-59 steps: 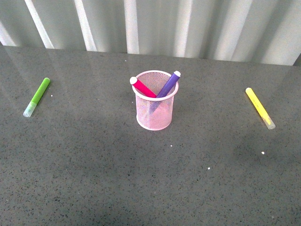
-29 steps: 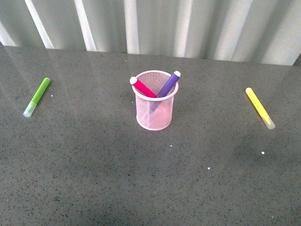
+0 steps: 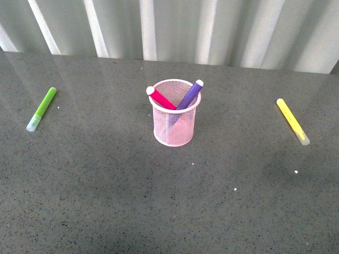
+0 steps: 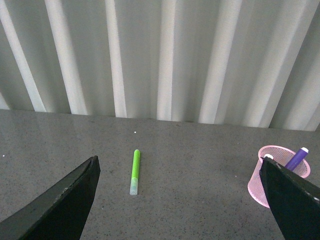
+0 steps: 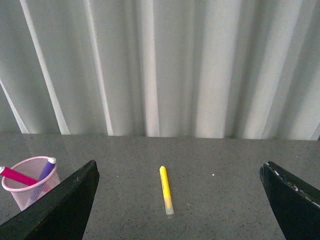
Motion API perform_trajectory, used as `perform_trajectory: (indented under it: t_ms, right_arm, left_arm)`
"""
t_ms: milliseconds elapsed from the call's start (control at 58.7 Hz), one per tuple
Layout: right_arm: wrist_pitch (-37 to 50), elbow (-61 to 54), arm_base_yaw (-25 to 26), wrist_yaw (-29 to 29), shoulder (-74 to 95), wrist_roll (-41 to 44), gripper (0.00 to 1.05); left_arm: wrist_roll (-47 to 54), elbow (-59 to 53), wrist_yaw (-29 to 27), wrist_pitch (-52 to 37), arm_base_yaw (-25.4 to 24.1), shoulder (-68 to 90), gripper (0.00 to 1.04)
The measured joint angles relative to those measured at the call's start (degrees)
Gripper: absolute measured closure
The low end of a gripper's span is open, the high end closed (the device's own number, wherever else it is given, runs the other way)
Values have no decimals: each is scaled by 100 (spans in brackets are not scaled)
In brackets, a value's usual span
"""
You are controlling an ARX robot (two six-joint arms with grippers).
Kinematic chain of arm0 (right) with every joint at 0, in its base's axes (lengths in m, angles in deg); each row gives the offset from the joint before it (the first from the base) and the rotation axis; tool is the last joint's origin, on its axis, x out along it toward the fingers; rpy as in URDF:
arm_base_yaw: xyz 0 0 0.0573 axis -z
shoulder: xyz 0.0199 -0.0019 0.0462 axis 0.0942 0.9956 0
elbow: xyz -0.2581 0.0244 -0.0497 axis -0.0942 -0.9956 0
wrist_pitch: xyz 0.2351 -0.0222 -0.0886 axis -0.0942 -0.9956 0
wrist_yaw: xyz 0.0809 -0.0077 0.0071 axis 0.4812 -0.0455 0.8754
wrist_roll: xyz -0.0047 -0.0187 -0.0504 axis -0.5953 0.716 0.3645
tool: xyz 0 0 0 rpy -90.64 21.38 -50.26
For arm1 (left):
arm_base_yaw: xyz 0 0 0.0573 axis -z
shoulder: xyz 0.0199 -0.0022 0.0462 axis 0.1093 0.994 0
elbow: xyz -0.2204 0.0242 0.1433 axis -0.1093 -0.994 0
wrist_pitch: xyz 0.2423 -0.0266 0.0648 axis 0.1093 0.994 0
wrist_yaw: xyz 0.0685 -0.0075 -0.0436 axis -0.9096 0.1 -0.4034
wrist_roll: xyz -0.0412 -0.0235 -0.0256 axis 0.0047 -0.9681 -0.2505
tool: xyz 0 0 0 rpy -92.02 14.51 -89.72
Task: Insert purple and pink pens into pink cup
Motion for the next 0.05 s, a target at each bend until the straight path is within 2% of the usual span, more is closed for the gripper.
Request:
perform_trajectory:
  t_ms: [51]
  right_arm:
    - [0,0,0,0,0,0,7]
  left_arm:
    - [0,0,0,0,0,0,7]
